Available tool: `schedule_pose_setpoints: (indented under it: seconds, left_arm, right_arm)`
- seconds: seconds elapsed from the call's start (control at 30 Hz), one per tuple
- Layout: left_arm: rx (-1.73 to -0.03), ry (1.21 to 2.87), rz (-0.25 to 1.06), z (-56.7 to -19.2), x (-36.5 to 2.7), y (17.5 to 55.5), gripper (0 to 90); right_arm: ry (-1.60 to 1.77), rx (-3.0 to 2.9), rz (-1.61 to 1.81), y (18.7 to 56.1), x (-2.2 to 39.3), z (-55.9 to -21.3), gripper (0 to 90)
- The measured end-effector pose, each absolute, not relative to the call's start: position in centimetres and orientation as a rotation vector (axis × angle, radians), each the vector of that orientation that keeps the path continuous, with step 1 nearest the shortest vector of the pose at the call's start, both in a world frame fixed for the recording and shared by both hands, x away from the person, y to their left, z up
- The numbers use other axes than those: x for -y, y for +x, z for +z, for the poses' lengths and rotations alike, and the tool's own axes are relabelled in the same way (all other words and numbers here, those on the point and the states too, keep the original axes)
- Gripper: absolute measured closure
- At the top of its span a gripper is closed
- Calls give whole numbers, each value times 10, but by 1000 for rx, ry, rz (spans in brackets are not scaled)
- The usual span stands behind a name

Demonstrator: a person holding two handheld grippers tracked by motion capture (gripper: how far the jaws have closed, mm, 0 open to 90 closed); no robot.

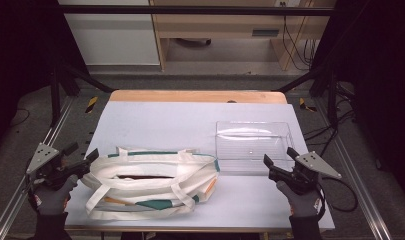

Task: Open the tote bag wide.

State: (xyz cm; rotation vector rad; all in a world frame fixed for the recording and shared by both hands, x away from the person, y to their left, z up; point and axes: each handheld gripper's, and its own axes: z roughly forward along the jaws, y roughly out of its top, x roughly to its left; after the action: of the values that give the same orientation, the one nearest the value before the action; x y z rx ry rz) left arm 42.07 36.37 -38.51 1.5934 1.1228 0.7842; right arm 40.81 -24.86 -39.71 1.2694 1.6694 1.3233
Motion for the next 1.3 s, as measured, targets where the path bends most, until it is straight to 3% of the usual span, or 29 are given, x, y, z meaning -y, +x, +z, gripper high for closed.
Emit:
schedule_pose_setpoints:
  seconds: [0.33, 0.67, 0.87, 1.3]
  left_arm:
    - [-1144, 1626, 754, -392, -369, 423, 239]
    - [-1149, 1691, 690, -401, -374, 424, 343]
    - [-1154, 1742, 647, -407, -374, 426, 437]
    - [-1179, 1808, 547, -410, -370, 427, 771]
  right_arm:
    - [1212, -1765, 1377, 408, 222, -391, 226]
    - [1129, -1876, 1441, 408, 189, -380, 269]
    - [1100, -1927, 1488, 410, 174, -376, 292]
    - [1006, -2001, 1525, 418, 134, -366, 368]
